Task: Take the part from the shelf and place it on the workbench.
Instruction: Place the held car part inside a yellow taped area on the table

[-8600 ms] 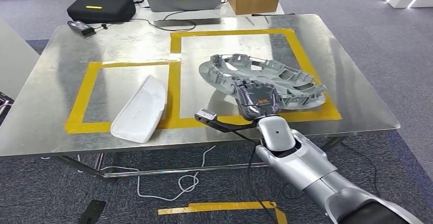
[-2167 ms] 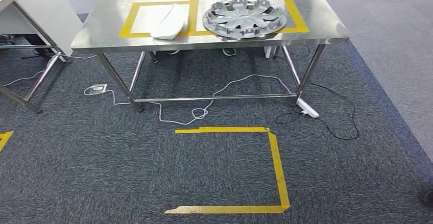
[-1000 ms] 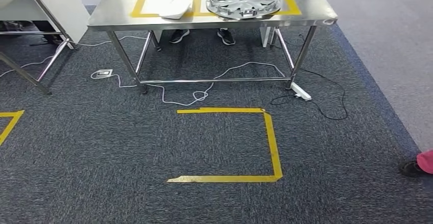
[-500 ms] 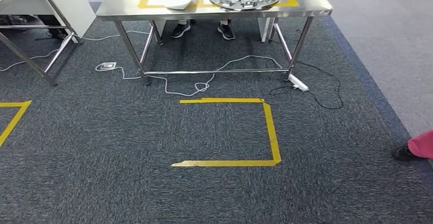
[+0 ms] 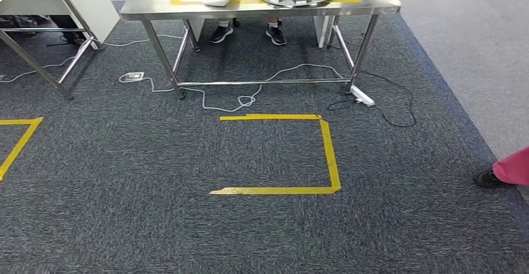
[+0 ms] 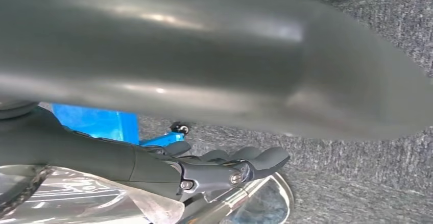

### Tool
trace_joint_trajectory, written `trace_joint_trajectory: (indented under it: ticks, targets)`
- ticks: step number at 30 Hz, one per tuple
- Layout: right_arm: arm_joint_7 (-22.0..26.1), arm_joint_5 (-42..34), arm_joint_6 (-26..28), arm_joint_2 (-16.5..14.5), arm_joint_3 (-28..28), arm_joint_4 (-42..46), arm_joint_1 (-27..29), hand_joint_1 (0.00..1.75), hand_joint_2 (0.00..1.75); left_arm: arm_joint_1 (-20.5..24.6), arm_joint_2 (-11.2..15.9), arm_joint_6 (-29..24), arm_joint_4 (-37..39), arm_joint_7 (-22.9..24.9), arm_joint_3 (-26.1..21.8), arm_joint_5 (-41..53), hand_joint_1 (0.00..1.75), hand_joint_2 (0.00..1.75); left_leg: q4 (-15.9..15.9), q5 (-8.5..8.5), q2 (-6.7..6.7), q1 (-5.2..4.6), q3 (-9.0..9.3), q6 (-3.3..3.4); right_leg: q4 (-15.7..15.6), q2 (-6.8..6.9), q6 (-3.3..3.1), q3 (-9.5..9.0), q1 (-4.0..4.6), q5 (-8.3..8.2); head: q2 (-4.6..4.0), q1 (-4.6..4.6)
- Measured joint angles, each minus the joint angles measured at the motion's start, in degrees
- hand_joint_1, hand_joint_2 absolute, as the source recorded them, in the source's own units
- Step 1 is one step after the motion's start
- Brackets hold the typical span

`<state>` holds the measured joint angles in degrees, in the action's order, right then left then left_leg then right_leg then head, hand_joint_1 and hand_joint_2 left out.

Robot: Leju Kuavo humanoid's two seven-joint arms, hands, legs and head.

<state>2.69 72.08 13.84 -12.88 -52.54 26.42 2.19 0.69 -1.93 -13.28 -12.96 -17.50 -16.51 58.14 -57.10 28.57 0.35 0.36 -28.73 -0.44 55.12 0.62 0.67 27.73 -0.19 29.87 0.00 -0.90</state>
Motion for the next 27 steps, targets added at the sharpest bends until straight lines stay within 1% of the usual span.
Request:
trace_joint_trajectory:
  ticks: [2,3,4,5,7,8,9,10,11,12,13,14,15,16,18,19,21,27]
  targets:
    - [0.07,0.05,0.16,0.02,-0.01,-0.19,-0.1,0.0,0.0,-0.02,-0.03,0.05,0.0,0.04,0.01,0.0,0.0,0.0,0.66,0.05,-0.02,-0.02,-0.11,0.94,0.14,0.0,0.72,0.31,0.07,-0.23,0.0,0.02]
    - [0.09,0.07,0.23,0.07,-0.01,-0.27,-0.12,0.0,0.0,-0.02,-0.08,0.05,0.0,0.06,0.01,0.0,0.0,0.0,0.97,-0.1,0.02,0.04,-0.24,1.44,0.46,-0.07,1.04,0.66,0.05,0.04,0.0,0.04]
    - [0.09,0.07,0.32,0.12,-0.02,-0.37,-0.14,0.0,0.0,0.01,-0.1,0.05,0.0,0.07,0.01,-0.01,0.0,0.0,1.17,-0.38,0.06,0.12,-0.44,1.91,1.62,-0.16,1.3,1.36,0.02,0.94,0.0,0.15]
    - [0.1,0.07,0.4,0.18,-0.04,-0.45,-0.16,0.0,0.0,0.03,-0.11,0.05,0.0,0.09,0.01,-0.01,0.0,0.0,1.38,-0.68,0.1,0.18,-0.66,2.34,4.03,-0.27,1.51,2.59,-0.02,2.51,0.0,0.26]
    - [0.13,0.04,0.53,0.28,-0.09,-0.67,-0.18,0.0,0.0,0.03,-0.08,0.05,0.0,0.13,0.01,-0.02,0.0,0.0,1.34,-1.09,0.17,-0.03,-1.33,2.82,11.8,-0.4,1.77,6.2,-0.09,6.46,0.0,0.43]
    - [0.14,0.03,0.57,0.33,-0.13,-0.8,-0.15,0.0,0.0,-0.02,-0.09,0.06,-0.01,0.14,0.02,-0.02,0.0,0.0,1.33,-1.29,0.2,-0.17,-1.64,2.93,15.37,-0.41,1.87,7.78,-0.11,7.77,0.0,0.44]
    - [0.14,0.01,0.61,0.4,-0.18,-0.92,-0.1,0.0,0.0,-0.07,-0.11,0.07,-0.01,0.14,0.02,-0.02,0.0,0.0,1.31,-1.48,0.22,-0.3,-1.89,2.98,17.2,-0.41,1.88,8.5,-0.11,8.05,0.0,0.44]
    - [0.14,0.0,0.66,0.46,-0.22,-1.05,-0.07,0.0,0.0,-0.12,-0.14,0.09,0.0,0.14,0.03,-0.02,0.0,0.0,1.29,-1.65,0.21,-0.42,-2.05,2.98,16.65,-0.41,1.81,8.05,-0.1,7.16,0.0,0.46]
    - [0.13,-0.05,0.73,0.55,-0.27,-1.16,-0.08,0.0,0.0,-0.16,-0.17,0.11,-0.01,0.14,0.03,-0.02,0.0,0.0,1.29,-1.79,0.19,-0.52,-2.13,2.93,13.72,-0.41,1.64,6.39,-0.09,5.35,0.0,0.45]
    - [0.13,-0.11,0.82,0.64,-0.3,-1.25,-0.12,0.0,0.0,-0.17,-0.2,0.14,0.0,0.14,0.04,-0.02,0.0,0.0,1.27,-1.91,0.18,-0.61,-2.15,2.85,9.35,-0.41,1.37,4.0,-0.07,3.25,0.0,0.46]
    - [0.13,-0.21,0.91,0.72,-0.33,-1.34,-0.22,0.0,0.0,-0.17,-0.22,0.17,0.0,0.14,0.04,-0.02,0.0,0.0,1.19,-2.01,0.17,-0.8,-2.21,2.71,4.97,-0.4,1.11,1.73,-0.01,1.79,0.0,0.45]
    - [0.14,-0.33,1.01,0.77,-0.37,-1.43,-0.34,0.0,0.0,-0.15,-0.24,0.2,0.0,0.14,0.05,-0.02,0.0,0.0,1.08,-2.12,0.17,-0.96,-2.35,2.51,1.73,-0.41,0.9,0.15,0.03,0.93,0.0,0.4]
    - [0.15,-0.42,1.08,0.8,-0.4,-1.52,-0.42,0.0,0.0,-0.14,-0.26,0.23,0.0,0.14,0.06,-0.02,0.0,0.0,0.9,-2.06,0.19,-1.12,-2.52,2.47,-0.06,-0.41,0.83,-0.57,0.06,0.7,0.0,0.38]
    - [0.16,-0.5,1.13,0.81,-0.47,-1.63,-0.43,0.0,0.0,-0.14,-0.26,0.25,0.0,0.14,0.06,-0.02,0.0,0.0,0.75,-2.03,0.2,-1.24,-2.7,2.72,-0.63,-0.41,0.86,-0.65,0.08,0.84,0.0,0.34]
    - [0.16,-0.65,1.17,0.84,-0.61,-1.85,-0.25,0.0,0.0,-0.19,-0.26,0.25,-0.01,0.15,0.06,-0.02,0.0,0.0,0.63,-2.12,0.18,-1.19,-2.87,3.08,-0.7,-0.36,0.92,-0.51,0.14,0.7,0.0,0.36]
    - [0.16,-0.78,1.17,0.85,-0.69,-1.96,-0.21,0.0,0.0,-0.22,-0.27,0.25,-0.01,0.15,0.06,-0.02,0.0,0.0,0.66,-2.33,0.16,-1.12,-2.88,3.09,-0.65,-0.33,0.86,-0.48,0.22,0.67,0.0,0.34]
    - [0.21,-1.12,1.16,0.86,-0.87,-2.17,-0.27,0.0,0.0,-0.28,-0.3,0.25,-0.01,0.15,0.07,-0.04,0.0,0.0,0.71,-2.61,0.13,-0.99,-2.89,2.65,-0.54,-0.28,0.68,-0.38,0.37,0.57,0.0,0.33]
    - [0.23,-1.57,1.13,0.91,-1.58,-2.53,-0.3,0.0,0.0,-0.4,-0.42,0.38,0.0,0.16,0.15,-0.37,0.0,0.0,0.77,-2.79,0.11,-0.69,-2.92,1.97,-0.4,-0.26,0.42,-0.33,0.65,0.57,0.0,0.35]
